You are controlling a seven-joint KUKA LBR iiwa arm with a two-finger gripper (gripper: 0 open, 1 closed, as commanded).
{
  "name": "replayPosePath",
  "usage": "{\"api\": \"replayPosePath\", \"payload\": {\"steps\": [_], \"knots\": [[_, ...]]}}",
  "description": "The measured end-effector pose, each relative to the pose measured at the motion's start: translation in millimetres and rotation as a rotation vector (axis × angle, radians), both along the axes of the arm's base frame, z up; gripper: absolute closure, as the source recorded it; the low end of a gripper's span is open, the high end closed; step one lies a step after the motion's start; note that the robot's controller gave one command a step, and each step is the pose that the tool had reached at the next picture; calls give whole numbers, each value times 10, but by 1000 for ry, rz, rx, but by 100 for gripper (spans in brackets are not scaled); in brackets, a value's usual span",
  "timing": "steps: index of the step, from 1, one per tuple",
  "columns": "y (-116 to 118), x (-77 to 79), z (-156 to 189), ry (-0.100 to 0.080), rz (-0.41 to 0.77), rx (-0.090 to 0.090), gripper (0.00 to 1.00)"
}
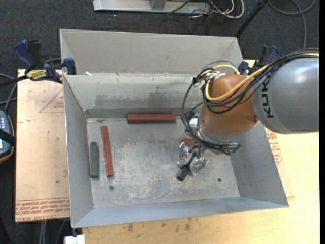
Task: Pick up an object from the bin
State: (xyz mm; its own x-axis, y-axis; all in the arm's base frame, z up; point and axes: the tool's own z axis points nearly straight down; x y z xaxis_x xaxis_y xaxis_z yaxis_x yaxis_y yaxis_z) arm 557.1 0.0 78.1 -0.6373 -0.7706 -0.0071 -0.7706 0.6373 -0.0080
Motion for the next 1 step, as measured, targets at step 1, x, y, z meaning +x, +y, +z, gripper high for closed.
{"api": "replayPosePath", "payload": {"steps": [1], "knots": [[0,-2,16,1,0,0,100]]}}
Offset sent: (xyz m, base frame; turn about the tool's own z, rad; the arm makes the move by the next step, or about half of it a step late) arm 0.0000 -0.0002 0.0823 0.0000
